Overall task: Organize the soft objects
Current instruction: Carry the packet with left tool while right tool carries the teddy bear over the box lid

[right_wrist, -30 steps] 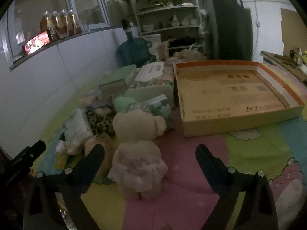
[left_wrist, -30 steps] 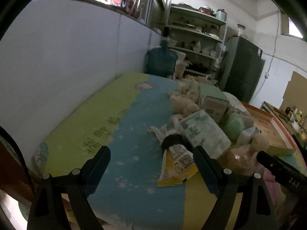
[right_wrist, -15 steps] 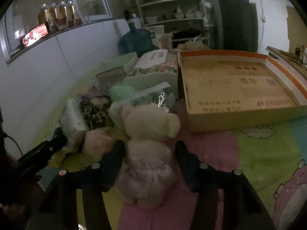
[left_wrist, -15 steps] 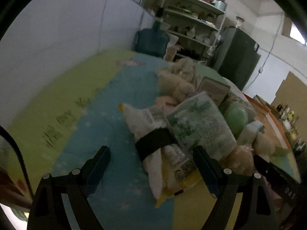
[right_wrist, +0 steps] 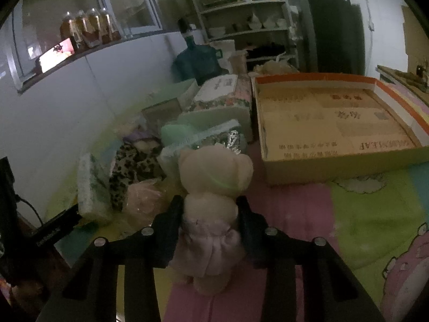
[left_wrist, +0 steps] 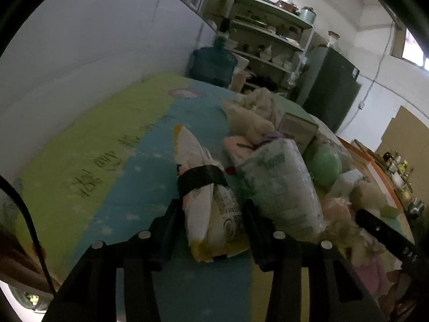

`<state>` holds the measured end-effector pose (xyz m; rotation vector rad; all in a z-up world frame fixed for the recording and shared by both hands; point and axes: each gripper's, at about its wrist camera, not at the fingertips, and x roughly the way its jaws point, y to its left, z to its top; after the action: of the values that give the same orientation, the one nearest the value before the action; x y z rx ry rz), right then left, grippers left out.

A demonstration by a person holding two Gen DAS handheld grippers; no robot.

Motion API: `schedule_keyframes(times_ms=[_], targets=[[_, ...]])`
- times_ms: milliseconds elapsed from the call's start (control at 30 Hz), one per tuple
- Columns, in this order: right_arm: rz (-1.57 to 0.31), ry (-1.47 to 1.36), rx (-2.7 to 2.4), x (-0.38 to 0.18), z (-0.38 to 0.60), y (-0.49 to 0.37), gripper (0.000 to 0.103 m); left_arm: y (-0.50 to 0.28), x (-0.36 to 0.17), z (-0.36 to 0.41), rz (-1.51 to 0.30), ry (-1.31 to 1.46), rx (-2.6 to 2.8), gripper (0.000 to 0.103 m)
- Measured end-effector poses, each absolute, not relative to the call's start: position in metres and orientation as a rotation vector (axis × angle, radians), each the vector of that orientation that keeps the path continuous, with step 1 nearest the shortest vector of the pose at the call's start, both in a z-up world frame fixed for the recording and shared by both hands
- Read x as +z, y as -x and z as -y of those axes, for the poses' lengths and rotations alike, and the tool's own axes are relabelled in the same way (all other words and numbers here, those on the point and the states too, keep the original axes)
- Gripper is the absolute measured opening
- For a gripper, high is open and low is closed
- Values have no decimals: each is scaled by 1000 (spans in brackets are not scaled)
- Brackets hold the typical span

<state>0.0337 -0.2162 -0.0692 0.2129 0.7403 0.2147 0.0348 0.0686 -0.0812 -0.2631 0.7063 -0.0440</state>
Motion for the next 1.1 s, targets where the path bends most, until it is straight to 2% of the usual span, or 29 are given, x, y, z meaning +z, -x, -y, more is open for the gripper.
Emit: schedule_keyframes(times_ms=[500, 1100], targets=[[-636, -222, 213, -37, 236, -21, 41, -26, -18, -46, -541, 208, -94, 42], [-544, -248, 187, -10, 286, -12, 41, -39, 16, 19, -463, 153, -212, 40]])
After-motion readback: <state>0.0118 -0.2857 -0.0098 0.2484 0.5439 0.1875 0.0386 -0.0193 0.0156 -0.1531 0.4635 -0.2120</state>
